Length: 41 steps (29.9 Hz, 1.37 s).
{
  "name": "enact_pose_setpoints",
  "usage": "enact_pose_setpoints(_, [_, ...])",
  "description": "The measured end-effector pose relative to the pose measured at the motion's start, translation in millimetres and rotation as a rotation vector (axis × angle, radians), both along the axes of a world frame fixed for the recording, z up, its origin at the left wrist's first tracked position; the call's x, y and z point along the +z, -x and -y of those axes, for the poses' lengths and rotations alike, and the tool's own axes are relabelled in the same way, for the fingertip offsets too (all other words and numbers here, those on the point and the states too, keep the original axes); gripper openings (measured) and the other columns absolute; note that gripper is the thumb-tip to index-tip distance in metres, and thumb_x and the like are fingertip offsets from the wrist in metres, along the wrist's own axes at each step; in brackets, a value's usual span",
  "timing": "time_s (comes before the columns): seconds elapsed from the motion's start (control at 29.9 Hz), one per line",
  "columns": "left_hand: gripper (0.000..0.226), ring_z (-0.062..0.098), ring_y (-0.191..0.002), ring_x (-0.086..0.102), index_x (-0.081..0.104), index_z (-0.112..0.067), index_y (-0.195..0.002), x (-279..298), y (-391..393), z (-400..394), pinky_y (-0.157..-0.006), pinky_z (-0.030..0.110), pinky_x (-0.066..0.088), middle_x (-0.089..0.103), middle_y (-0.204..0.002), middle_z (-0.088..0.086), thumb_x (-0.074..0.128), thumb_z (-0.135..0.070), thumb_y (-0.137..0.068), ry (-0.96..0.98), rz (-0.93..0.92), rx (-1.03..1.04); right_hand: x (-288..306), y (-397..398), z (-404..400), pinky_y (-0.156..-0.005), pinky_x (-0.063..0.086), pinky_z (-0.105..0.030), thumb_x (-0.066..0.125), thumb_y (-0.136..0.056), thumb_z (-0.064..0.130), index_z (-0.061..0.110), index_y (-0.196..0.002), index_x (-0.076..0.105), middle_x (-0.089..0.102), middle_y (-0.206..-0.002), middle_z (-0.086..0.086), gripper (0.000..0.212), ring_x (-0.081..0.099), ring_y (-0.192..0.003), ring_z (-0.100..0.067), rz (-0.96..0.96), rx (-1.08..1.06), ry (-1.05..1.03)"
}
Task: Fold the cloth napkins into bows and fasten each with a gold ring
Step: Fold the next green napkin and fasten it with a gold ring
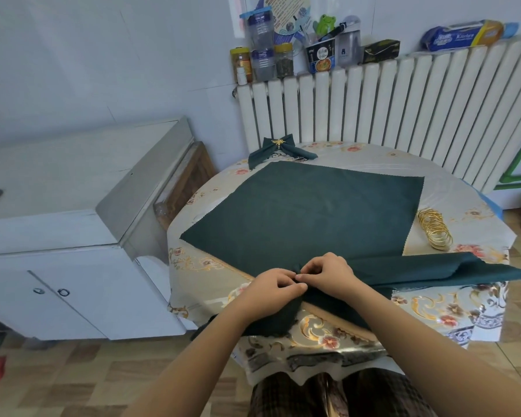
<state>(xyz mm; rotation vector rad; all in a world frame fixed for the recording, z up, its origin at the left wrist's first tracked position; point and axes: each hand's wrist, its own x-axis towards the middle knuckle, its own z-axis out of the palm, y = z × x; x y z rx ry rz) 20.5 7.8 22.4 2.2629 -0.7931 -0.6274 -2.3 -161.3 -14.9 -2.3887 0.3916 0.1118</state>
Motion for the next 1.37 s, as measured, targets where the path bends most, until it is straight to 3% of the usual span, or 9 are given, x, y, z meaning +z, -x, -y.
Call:
enact_pose_setpoints(0.17, [0.047,0.008,-0.122,0.043,0.039,-0.028,-0.143,6,-1,-2,-0.109,0.035,0.029,0.058,-0.128,-0.016,0.033,-0.043,-0.099,-0.107,-0.271,0.014,5,-1,-1,-0.090,0.049,-0.036,0.070,-0.073,0.049,0.040,-0.070,0.063,0.066,-0.085,0.013,0.012,0.055,-0.102,-0.015,-0.025,0.009,-0.015])
enact_pose_setpoints(0.27, [0.045,0.009,-0.138,0.022,0.055,-0.034,-0.131,3,0,1,-0.115,0.040,0.017,0.032,-0.150,-0.016,0.024,-0.045,-0.099,-0.175,-0.302,-0.043,6,1,3,-0.094,0.048,-0.039,0.072,-0.069,0.048,0.040,-0.070,0.063,0.066,-0.087,0.012,0.012,0.054,-0.106,-0.017,-0.034,0.047,-0.057])
enact_pose_setpoints(0.33, [0.047,0.012,-0.141,0.018,0.066,-0.030,-0.117,-1,0,5,-0.116,0.041,0.016,0.019,-0.156,-0.012,0.023,-0.038,-0.101,-0.206,-0.217,-0.069,7,2,5,-0.094,0.047,-0.040,0.073,-0.066,0.051,0.040,-0.072,0.062,0.065,-0.090,0.010,0.017,0.053,-0.108,-0.018,-0.041,0.078,-0.064])
enact_pose_setpoints(0.53, [0.023,0.012,-0.104,0.059,0.069,-0.018,-0.098,-16,-7,-1,-0.100,0.035,0.043,0.067,-0.108,-0.003,0.046,-0.019,-0.097,0.186,0.002,0.226,7,13,4,-0.097,0.038,-0.031,0.075,-0.071,0.048,0.036,-0.099,0.056,0.043,-0.104,0.004,0.035,0.039,-0.109,-0.017,-0.009,0.147,0.079])
enact_pose_setpoints(0.67, [0.043,0.006,-0.122,0.040,0.051,-0.023,-0.133,-37,-11,-11,-0.105,0.019,0.030,0.053,-0.131,-0.008,0.059,-0.019,-0.091,0.021,0.302,-0.062,2,28,0,-0.100,0.034,-0.029,0.075,-0.072,0.044,0.031,-0.109,0.057,0.042,-0.111,0.006,0.044,0.036,-0.116,-0.016,0.074,0.135,0.094])
enact_pose_setpoints(0.9, [0.042,0.009,-0.120,0.034,0.048,-0.021,-0.138,-44,-16,-8,-0.101,0.011,0.019,0.047,-0.132,-0.007,0.053,-0.022,-0.096,0.036,0.389,-0.091,-5,50,-7,-0.105,0.030,-0.026,0.074,-0.076,0.041,0.027,-0.077,0.058,0.042,-0.128,0.005,0.021,0.032,-0.125,-0.012,0.141,0.117,0.074])
enact_pose_setpoints(1.1, [0.053,0.013,-0.124,0.032,0.038,-0.026,-0.144,-54,-10,-2,-0.108,0.029,0.025,0.042,-0.136,-0.005,0.033,-0.042,-0.094,-0.036,0.569,-0.081,6,39,0,-0.088,0.033,-0.018,0.063,-0.084,0.024,0.027,-0.061,0.051,0.054,-0.117,0.000,0.025,0.048,-0.113,-0.014,0.130,0.099,0.081])
enact_pose_setpoints(1.24, [0.068,-0.002,-0.142,-0.004,0.013,-0.028,-0.150,-60,-6,3,-0.113,0.023,0.002,0.003,-0.156,-0.016,0.004,-0.052,-0.087,-0.122,0.624,-0.158,14,30,10,-0.076,0.041,-0.025,0.061,-0.081,0.021,0.019,-0.063,0.049,0.058,-0.099,-0.004,0.022,0.057,-0.091,-0.019,0.125,0.026,0.103])
enact_pose_setpoints(1.37, [0.051,-0.005,-0.139,-0.016,-0.001,-0.035,-0.149,-56,-6,6,-0.116,0.029,-0.009,-0.011,-0.153,-0.018,0.014,-0.041,-0.101,-0.211,0.571,-0.239,8,34,11,-0.074,0.043,-0.027,0.062,-0.079,0.018,0.020,-0.066,0.042,0.053,-0.093,-0.004,0.024,0.055,-0.086,-0.019,0.158,0.045,0.131])
